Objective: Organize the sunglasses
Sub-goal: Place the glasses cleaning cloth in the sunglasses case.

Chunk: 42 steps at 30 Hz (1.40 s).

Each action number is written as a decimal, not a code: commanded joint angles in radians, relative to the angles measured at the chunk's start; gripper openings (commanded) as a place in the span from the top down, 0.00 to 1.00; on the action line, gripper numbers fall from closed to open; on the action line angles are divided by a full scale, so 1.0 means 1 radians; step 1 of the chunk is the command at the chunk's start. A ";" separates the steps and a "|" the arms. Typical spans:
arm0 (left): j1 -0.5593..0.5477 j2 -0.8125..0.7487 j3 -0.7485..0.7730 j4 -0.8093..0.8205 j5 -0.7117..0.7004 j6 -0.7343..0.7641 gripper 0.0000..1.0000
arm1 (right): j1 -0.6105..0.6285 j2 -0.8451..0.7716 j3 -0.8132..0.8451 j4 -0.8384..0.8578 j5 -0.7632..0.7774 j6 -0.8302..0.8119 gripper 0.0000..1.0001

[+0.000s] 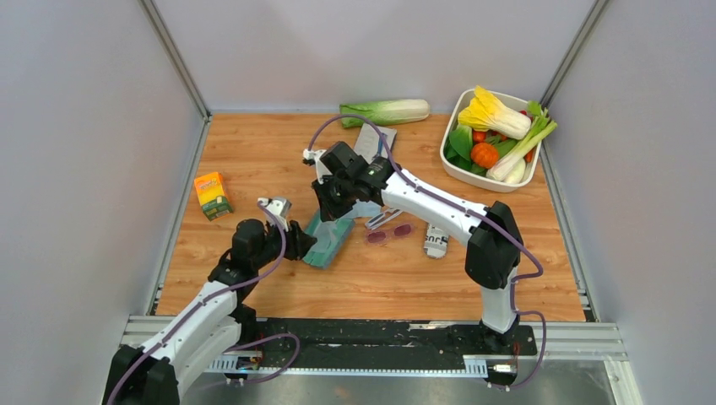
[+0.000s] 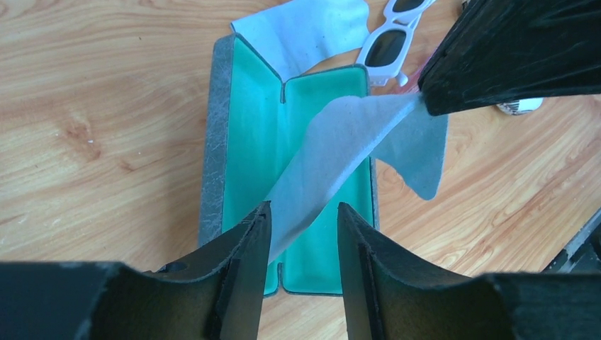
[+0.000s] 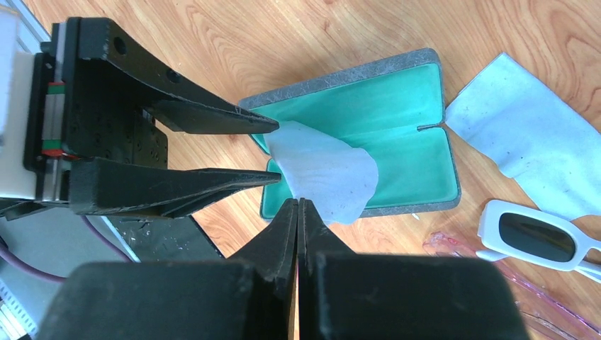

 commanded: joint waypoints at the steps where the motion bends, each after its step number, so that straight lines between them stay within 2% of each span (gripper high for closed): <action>1: -0.011 0.048 0.049 0.036 0.025 0.034 0.53 | -0.011 -0.019 0.028 0.010 -0.016 -0.017 1.00; 8: -0.043 0.119 0.080 0.017 -0.008 0.050 0.54 | -0.018 -0.027 0.037 0.005 -0.018 -0.017 1.00; 42: -0.080 0.217 0.123 -0.010 -0.063 0.062 0.64 | -0.058 -0.064 0.037 -0.020 -0.012 -0.030 1.00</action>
